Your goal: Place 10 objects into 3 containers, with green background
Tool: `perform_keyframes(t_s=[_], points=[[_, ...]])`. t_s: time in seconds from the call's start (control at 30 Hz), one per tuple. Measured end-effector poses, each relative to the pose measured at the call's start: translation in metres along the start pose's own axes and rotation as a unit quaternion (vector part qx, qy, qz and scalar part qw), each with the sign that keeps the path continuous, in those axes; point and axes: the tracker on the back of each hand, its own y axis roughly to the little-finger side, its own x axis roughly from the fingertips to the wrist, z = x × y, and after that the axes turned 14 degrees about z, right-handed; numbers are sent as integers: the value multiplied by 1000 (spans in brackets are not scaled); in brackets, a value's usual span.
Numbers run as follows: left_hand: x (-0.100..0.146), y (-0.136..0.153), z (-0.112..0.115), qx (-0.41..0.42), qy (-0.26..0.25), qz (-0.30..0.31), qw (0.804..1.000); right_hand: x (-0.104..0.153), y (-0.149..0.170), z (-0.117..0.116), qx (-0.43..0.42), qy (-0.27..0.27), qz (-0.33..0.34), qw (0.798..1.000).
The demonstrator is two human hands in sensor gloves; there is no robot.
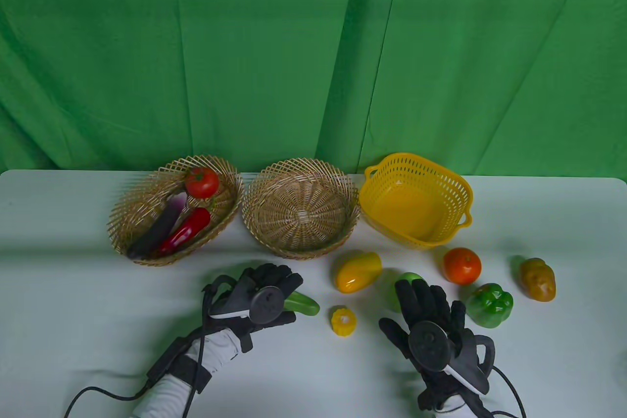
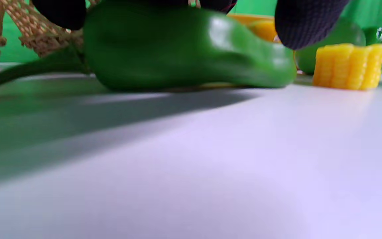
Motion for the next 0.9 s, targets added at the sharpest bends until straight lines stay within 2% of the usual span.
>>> perform_keyframes(t_s=[0.3,0.7,0.9], points=[[-13,1,8,-13,62,-13,998,0,1,0,-1,0,-2,1000],[-20,2,5,-13,80,-9,997,-1,1,0,-5,3,1,1000],[-15,-3,-1,-7,52,-7,999,0,1,0,-7,6,3,1000]])
